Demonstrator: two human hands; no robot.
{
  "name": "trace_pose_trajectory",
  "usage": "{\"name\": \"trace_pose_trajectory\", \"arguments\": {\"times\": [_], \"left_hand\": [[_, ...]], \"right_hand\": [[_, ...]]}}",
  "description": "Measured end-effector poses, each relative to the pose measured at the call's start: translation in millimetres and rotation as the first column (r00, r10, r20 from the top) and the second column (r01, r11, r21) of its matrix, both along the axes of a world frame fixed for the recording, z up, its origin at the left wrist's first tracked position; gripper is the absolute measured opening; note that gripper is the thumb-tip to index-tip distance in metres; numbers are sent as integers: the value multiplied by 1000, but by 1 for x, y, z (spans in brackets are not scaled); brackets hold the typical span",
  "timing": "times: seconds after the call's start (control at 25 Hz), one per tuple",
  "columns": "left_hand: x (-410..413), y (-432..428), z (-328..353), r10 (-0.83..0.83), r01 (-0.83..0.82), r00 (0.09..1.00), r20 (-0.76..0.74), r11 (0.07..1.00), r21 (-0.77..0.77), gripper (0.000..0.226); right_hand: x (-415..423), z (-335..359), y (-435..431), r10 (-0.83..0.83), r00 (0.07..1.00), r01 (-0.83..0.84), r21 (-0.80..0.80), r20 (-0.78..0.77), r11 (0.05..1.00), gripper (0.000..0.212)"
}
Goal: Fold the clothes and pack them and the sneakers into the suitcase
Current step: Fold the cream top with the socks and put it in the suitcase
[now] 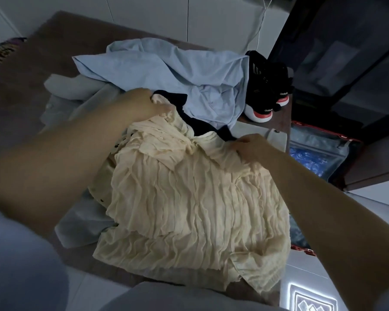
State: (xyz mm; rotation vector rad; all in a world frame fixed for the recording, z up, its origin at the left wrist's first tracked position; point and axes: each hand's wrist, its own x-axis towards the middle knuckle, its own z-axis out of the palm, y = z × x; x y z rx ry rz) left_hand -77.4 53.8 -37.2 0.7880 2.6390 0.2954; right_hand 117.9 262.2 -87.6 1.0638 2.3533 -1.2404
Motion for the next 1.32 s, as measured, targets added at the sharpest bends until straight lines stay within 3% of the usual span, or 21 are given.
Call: {"name": "trace_pose_trajectory", "arguments": {"times": [0.08, 0.12, 0.16, 0.2, 0.24, 0.32, 0.4, 0.52, 0.64, 0.76, 0.92, 1.0, 1.08, 1.2, 1.32], "left_hand": [[-5, 7, -4, -84, 83, 995, -50, 996, -17, 25], [-10, 8, -3, -79, 82, 993, -87, 996, 35, 20], [-17, 10, 2, -43, 58, 990, -132, 992, 113, 22], [-24, 14, 9, 14, 26, 981, -194, 979, 202, 25], [-32, 17, 16, 77, -3, 967, -241, 956, 293, 27], [-46, 25, 25, 152, -18, 946, -287, 907, 421, 23], [-52, 32, 21, 126, -20, 960, -248, 922, 387, 26], [-36, 29, 2, 64, -34, 985, -161, 983, 183, 64], [4, 12, -9, -32, 63, 977, -210, 988, 140, 70], [52, -9, -25, -169, 214, 947, -274, 967, 142, 64], [93, -13, -41, -323, 363, 917, -232, 918, 158, 54], [107, -2, -37, -363, 411, 900, -240, 891, 194, 51], [120, 13, -31, -415, 454, 885, -210, 870, 191, 49], [149, 30, -32, -542, 545, 838, -62, 838, 33, 52], [176, 27, -47, -627, 629, 776, 71, 760, -161, 72]], "right_hand": [[-8, 8, 10, 241, 962, -259, 153, 125, 954, 22], [-16, 11, 20, 288, 951, -308, 276, 110, 911, 24], [-23, 17, 32, 243, 970, -222, 384, -7, 896, 24], [-31, 27, 41, 108, 974, -26, 378, -197, 926, 20], [-38, 37, 50, -43, 923, 162, 286, -382, 944, 17], [-48, 49, 60, -162, 818, 244, 78, -552, 967, 31], [-47, 49, 62, -117, 866, 153, 33, -486, 988, 46], [-14, 28, 65, 84, 982, -37, 267, -168, 963, 44], [37, -11, 73, -61, 998, 66, 339, -27, 938, 30], [71, -32, 63, -108, 985, 59, 333, 131, 941, 20], [82, -50, 41, -76, 972, -7, 350, 222, 937, 36], [80, -47, 36, -64, 988, 4, 392, 141, 920, 23], [80, -35, 36, -149, 988, 123, 363, 44, 924, 14], [83, -27, 43, -299, 951, 283, 173, 75, 943, 28], [92, -26, 43, -230, 946, 211, 104, 227, 972, 26]]}}
